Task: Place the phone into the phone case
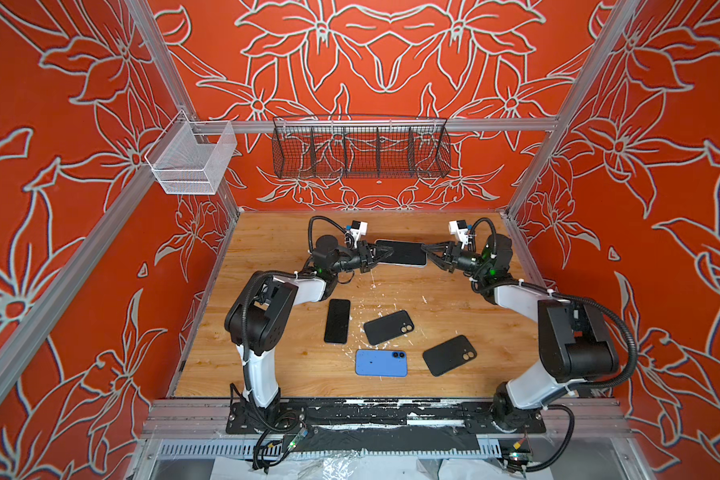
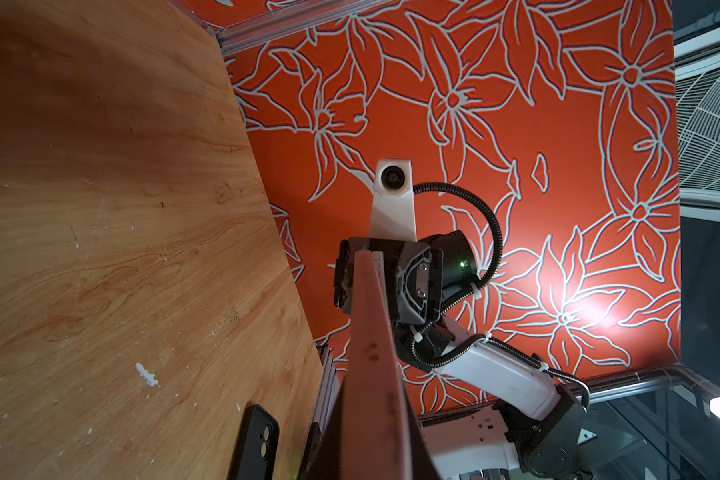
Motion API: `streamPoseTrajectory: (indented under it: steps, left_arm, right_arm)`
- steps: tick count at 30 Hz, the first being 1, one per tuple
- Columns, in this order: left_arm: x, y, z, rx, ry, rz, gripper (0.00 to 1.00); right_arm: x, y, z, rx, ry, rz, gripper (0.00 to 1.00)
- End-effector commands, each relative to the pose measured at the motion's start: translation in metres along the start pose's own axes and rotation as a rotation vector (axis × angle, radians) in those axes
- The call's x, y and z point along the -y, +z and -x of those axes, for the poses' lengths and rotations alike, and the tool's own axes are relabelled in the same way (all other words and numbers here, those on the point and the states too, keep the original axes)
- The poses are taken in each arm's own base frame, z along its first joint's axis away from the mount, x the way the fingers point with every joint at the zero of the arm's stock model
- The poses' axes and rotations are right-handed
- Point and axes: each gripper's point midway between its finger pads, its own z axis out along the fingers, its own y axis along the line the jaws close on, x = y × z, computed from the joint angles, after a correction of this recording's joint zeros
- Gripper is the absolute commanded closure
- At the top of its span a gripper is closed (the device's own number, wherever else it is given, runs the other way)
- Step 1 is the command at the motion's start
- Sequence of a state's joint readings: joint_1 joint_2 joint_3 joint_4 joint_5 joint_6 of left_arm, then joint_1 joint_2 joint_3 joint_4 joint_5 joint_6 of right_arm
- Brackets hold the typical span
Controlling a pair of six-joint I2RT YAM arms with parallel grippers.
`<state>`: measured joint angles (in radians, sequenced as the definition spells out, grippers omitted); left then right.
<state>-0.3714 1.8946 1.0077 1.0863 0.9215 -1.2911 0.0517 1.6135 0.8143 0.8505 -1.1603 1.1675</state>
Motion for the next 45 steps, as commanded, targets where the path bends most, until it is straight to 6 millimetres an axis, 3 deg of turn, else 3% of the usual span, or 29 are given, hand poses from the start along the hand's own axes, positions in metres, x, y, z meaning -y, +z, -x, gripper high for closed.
streamPoseTrajectory:
  steps: [1, 6, 13, 17, 26, 39, 45]
  left_arm:
    - [0.038, -0.001, -0.001, -0.03, 0.103, -0.092, 1.0]
    - [0.042, 0.001, 0.001, -0.031, 0.101, -0.109, 1.0]
    - [0.05, 0.003, 0.002, -0.044, 0.111, -0.12, 1.0]
    - [0.051, 0.003, 0.003, -0.047, 0.117, -0.119, 1.0]
    - [0.054, 0.008, 0.001, -0.062, 0.112, -0.138, 1.0]
    - [0.049, 0.012, 0.006, -0.052, 0.118, -0.118, 1.0]
    - [0.043, 0.012, 0.007, -0.047, 0.11, -0.109, 1.0]
  right_arm:
    - [-0.018, 0.002, 0.014, -0.012, -0.032, 0.075, 0.65]
    - [-0.017, 0.002, 0.014, -0.014, -0.014, 0.118, 0.64]
    - [0.004, 0.001, 0.008, 0.008, -0.009, 0.068, 0.45]
    - [0.002, 0.001, 0.008, 0.018, -0.016, 0.069, 0.39]
    - [-0.011, 0.005, 0.007, 0.005, -0.004, 0.144, 0.63]
    - [-0.019, 0.006, -0.003, -0.014, 0.007, 0.174, 0.74]
    - [-0.019, 0.005, -0.004, -0.014, 0.012, 0.173, 0.94]
